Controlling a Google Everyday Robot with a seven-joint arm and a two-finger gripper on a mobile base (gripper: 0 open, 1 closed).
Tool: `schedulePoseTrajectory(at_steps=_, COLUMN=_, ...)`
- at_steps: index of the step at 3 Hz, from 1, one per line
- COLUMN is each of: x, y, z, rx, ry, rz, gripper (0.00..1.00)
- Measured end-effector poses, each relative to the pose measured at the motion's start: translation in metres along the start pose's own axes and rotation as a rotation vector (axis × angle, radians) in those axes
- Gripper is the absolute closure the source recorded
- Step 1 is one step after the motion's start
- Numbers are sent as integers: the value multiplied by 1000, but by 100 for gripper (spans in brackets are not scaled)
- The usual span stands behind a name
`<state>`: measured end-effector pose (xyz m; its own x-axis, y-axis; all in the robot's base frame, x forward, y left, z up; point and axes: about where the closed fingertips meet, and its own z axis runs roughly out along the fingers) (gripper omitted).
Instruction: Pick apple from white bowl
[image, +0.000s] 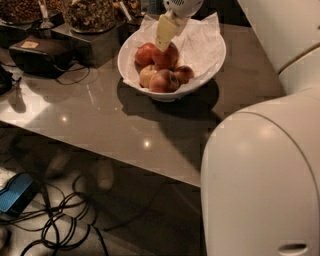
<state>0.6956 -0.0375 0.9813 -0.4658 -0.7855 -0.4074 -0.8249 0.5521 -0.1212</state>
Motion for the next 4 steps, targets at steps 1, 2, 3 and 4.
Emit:
schedulePoseTrajectory(at_steps=1, x=0, y=0, z=0, rx=0, ry=0, rz=0, gripper=0)
schedulePoseTrajectory(at_steps=2, x=0, y=0, z=0, rx=0, ry=0, rz=0, gripper=0)
schedulePoseTrajectory(at_steps=3, x=0, y=0, z=0, rx=0, ry=0, rz=0, gripper=18)
schedulePoseTrajectory(at_steps=4, x=0, y=0, z=0, rx=0, ry=0, rz=0, gripper=15)
